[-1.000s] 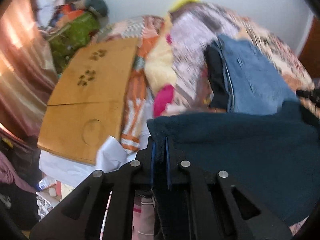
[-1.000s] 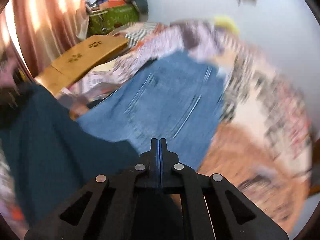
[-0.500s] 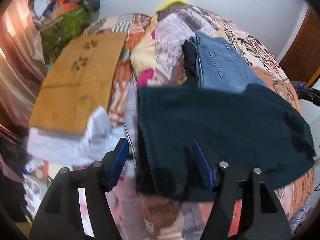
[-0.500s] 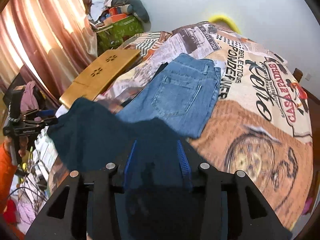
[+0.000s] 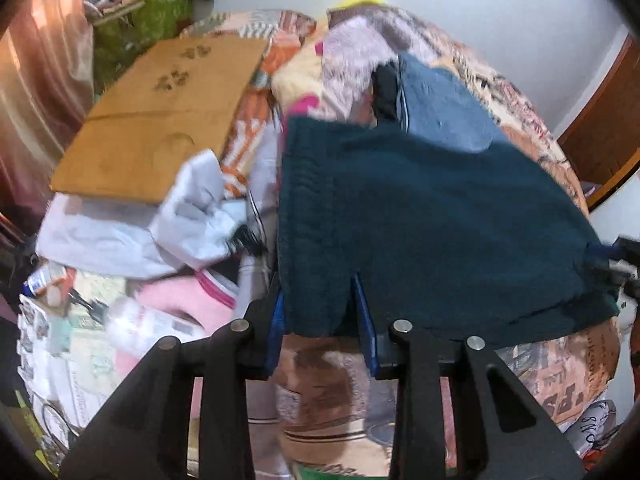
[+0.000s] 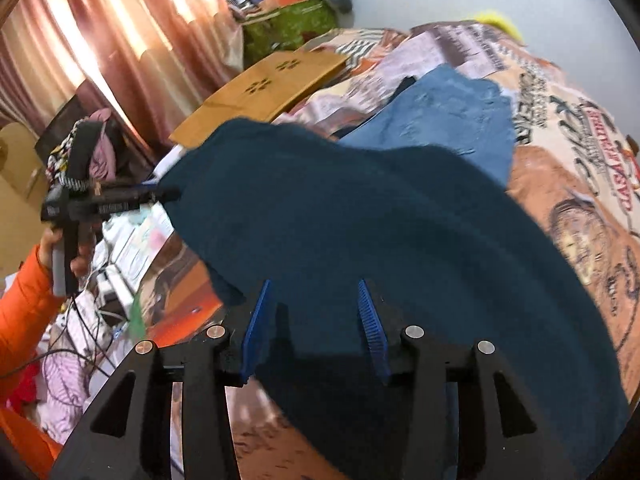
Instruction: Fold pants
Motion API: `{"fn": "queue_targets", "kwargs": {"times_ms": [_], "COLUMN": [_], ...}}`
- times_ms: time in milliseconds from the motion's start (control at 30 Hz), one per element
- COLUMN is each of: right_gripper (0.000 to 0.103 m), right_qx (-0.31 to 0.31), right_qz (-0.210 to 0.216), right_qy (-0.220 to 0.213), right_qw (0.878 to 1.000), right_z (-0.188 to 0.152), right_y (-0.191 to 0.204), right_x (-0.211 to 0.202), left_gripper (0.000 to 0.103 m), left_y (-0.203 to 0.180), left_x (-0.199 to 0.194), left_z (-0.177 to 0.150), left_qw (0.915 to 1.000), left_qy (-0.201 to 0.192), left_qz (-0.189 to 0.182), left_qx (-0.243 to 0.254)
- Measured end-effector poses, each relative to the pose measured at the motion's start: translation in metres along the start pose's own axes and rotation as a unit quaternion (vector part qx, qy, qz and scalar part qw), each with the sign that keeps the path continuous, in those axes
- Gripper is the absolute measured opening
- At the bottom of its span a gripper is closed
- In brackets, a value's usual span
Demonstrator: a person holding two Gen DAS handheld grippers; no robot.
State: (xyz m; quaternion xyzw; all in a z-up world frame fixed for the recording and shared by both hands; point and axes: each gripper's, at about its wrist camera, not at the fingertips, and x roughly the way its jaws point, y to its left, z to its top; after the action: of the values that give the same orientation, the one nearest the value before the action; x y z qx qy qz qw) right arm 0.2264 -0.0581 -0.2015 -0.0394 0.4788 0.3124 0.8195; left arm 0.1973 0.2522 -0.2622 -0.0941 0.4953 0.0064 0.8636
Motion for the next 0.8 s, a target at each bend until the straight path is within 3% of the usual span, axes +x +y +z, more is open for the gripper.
{"fn": "queue_targets", "kwargs": {"times_ms": [100, 167, 267, 333, 467, 600, 667, 800], "right_gripper": [0.041, 0.041, 0.041, 0.041, 0.041, 0.043, 0.050, 0.050], "right_qx": [-0.003, 0.001, 0.020, 0.036, 0.087, 0.136, 0.161, 0.185], "right_qz": [0.003, -0.003, -0.017, -0.030, -0.069, -0.114, -0.134, -0.158], "right_qy": [-0.002, -0.006, -0.019, -0.027, -0.043, -0.063, -0.073, -0.077], "right_qw": [1.000, 1.000, 0.999, 0.999, 0.993, 0.982, 0.975, 0.967], "right_z": [-0.003, -0.006, -0.014, -0.021, -0.042, -0.064, -0.077, -0.100], "right_y": [0.004, 0.003, -0.008, -0.017, -0.051, -0.081, -0.095, -0.108], "right_x": [0.000, -0.003, -0.017, -0.029, -0.059, -0.090, -0.106, -0.127], "left_gripper": [0.034, 0.035, 0.037, 0.039, 0.049, 0.050, 0.052, 0.059], "left_y": [0.001, -0.001, 0.002, 0.005, 0.008, -0.005, -0.024, -0.078], "left_x": [-0.007, 0.009, 0.042, 0.052, 0.030, -0.010, -0.031, -0.042], "left_z": [0.009, 0.008, -0.004, -0.011, -0.008, 0.001, 0.004, 0.001], "left_qw": [0.9989, 0.9971, 0.9953, 0.9955, 0.9972, 0.9982, 0.9981, 0.9944], "left_qy": [-0.020, -0.003, 0.042, 0.051, 0.039, -0.002, -0.024, -0.040], "left_qz": [0.033, 0.057, 0.062, 0.059, 0.056, 0.051, 0.030, 0.011], "left_qx": [0.027, 0.050, 0.061, 0.054, 0.032, 0.032, 0.048, 0.097]}}
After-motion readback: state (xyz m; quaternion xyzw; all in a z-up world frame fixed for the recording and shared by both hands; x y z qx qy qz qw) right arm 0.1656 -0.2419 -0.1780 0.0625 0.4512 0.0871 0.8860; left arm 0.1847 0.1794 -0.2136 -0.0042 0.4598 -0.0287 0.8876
